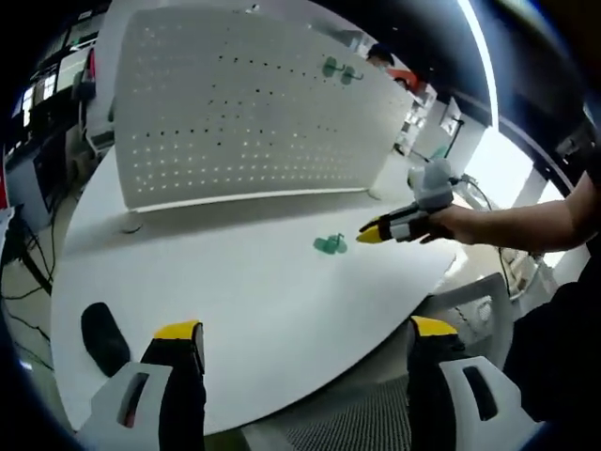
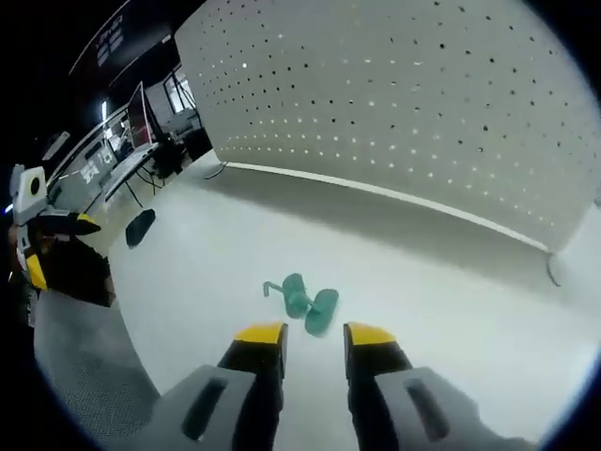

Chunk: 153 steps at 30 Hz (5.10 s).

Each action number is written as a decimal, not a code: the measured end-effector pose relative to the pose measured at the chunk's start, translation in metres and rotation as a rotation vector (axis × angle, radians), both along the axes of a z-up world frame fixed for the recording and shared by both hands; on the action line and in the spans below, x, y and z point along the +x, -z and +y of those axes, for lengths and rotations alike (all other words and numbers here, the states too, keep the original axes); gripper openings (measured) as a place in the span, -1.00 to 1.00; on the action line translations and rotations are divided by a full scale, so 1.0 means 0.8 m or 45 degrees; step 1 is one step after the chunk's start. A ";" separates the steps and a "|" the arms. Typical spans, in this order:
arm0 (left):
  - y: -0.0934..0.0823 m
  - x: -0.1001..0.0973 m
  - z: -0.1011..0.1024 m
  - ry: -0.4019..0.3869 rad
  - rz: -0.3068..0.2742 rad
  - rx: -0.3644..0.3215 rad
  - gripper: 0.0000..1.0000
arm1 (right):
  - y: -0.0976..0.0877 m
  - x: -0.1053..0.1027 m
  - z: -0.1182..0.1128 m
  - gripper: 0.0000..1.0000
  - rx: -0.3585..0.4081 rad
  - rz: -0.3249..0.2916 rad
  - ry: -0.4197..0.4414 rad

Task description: Insert the hook assembly into the mounting plate slot until the hook locks in place.

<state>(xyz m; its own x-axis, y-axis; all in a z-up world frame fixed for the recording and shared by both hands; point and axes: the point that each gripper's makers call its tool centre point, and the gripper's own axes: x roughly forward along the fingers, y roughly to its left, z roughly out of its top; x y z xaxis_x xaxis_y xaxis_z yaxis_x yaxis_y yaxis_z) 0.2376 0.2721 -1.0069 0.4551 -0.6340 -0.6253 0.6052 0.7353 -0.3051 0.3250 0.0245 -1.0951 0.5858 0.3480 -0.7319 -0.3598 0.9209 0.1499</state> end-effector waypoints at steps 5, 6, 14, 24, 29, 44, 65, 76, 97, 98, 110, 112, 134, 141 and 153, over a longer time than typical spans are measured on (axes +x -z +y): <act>0.002 0.002 0.003 -0.008 0.005 0.007 0.82 | 0.008 0.012 0.004 -0.58 -0.009 0.012 -0.034; 0.003 0.003 0.004 -0.012 0.007 0.011 0.82 | 0.008 0.012 0.004 -0.58 -0.012 0.014 -0.039; 0.004 0.010 0.004 -0.027 0.014 0.008 0.81 | 0.016 0.029 0.018 -0.60 -0.043 0.029 -0.112; 0.005 0.013 0.003 -0.036 0.020 0.003 0.80 | 0.025 0.032 0.048 -0.65 -0.065 0.051 -0.307; 0.006 0.015 0.006 -0.045 0.024 0.005 0.79 | 0.028 0.035 0.056 -0.70 -0.121 0.030 -0.422; 0.007 0.016 0.005 -0.047 0.025 0.000 0.77 | 0.025 0.038 0.053 -0.85 -0.092 0.089 -0.394; 0.005 0.014 0.003 -0.042 0.019 -0.010 0.76 | 0.025 0.035 0.052 -0.84 -0.122 0.093 -0.466; 0.004 0.014 0.005 -0.044 0.018 -0.007 0.75 | 0.020 0.036 0.057 -0.98 -0.122 0.102 -0.484; -0.015 0.018 -0.008 -0.033 -0.033 -0.016 0.77 | -0.010 0.041 0.023 -0.99 -0.099 0.033 -0.279; -0.017 0.019 -0.009 -0.030 -0.038 -0.017 0.77 | -0.018 0.043 0.021 -0.99 -0.087 0.001 -0.252; -0.057 0.042 -0.023 -0.104 -0.090 -0.110 0.78 | -0.116 0.047 0.026 -0.99 0.105 -0.273 -0.010; -0.066 0.045 -0.029 -0.103 -0.106 -0.128 0.77 | -0.130 0.041 0.030 -0.99 0.132 -0.298 0.004; -0.106 0.042 -0.094 -0.073 -0.133 -0.187 0.48 | -0.251 -0.034 0.113 -0.99 0.640 -0.522 0.181; -0.117 0.036 -0.112 -0.068 -0.095 -0.265 0.24 | -0.272 -0.051 0.135 -0.99 0.729 -0.555 0.190; -0.132 0.024 -0.121 -0.116 -0.003 -0.440 -0.23 | -0.296 -0.078 0.161 -0.99 0.784 -0.640 0.176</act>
<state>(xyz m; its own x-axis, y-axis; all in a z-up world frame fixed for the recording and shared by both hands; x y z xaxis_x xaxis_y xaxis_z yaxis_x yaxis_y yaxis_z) 0.2570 0.1751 -0.9014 0.5209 -0.7643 -0.3802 0.5427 0.6402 -0.5437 0.2623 0.1531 -0.8581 0.8614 0.5032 -0.0698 -0.4079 0.7670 0.4953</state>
